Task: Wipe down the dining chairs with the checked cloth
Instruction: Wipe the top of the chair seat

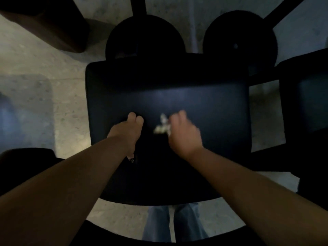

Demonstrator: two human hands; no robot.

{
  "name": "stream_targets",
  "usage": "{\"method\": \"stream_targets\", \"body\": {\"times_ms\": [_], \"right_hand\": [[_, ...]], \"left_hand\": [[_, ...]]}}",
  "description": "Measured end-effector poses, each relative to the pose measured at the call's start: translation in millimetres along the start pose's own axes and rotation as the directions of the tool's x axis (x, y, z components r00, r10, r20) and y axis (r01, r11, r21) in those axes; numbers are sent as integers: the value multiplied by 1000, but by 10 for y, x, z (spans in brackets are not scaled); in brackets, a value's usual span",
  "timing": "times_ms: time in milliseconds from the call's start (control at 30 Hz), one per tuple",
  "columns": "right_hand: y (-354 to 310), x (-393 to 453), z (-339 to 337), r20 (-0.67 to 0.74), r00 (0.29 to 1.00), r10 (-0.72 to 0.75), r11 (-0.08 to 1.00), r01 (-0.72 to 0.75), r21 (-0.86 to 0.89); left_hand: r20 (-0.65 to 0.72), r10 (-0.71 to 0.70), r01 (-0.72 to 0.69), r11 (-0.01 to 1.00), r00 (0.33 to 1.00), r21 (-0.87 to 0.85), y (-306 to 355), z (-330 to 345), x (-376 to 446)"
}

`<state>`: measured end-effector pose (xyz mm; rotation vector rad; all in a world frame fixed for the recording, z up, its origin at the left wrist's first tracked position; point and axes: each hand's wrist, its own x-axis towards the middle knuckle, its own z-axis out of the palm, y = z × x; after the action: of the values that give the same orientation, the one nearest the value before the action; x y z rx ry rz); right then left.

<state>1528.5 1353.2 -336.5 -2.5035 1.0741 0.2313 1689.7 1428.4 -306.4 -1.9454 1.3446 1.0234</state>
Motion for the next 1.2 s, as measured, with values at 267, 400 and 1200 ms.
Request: {"method": "stream_targets", "body": {"times_ms": [267, 400, 1200], "right_hand": [[1116, 675, -543, -286, 813, 507, 859, -504, 91], [388, 821, -261, -341, 746, 573, 816, -558, 150], [166, 546, -224, 2, 970, -241, 967, 241, -85]], "left_hand": [[-112, -246, 250, 968, 963, 20, -162, -291, 57], [-100, -184, 160, 965, 978, -207, -236, -197, 101], [-203, -194, 129, 947, 960, -296, -181, 9, 36]]}}
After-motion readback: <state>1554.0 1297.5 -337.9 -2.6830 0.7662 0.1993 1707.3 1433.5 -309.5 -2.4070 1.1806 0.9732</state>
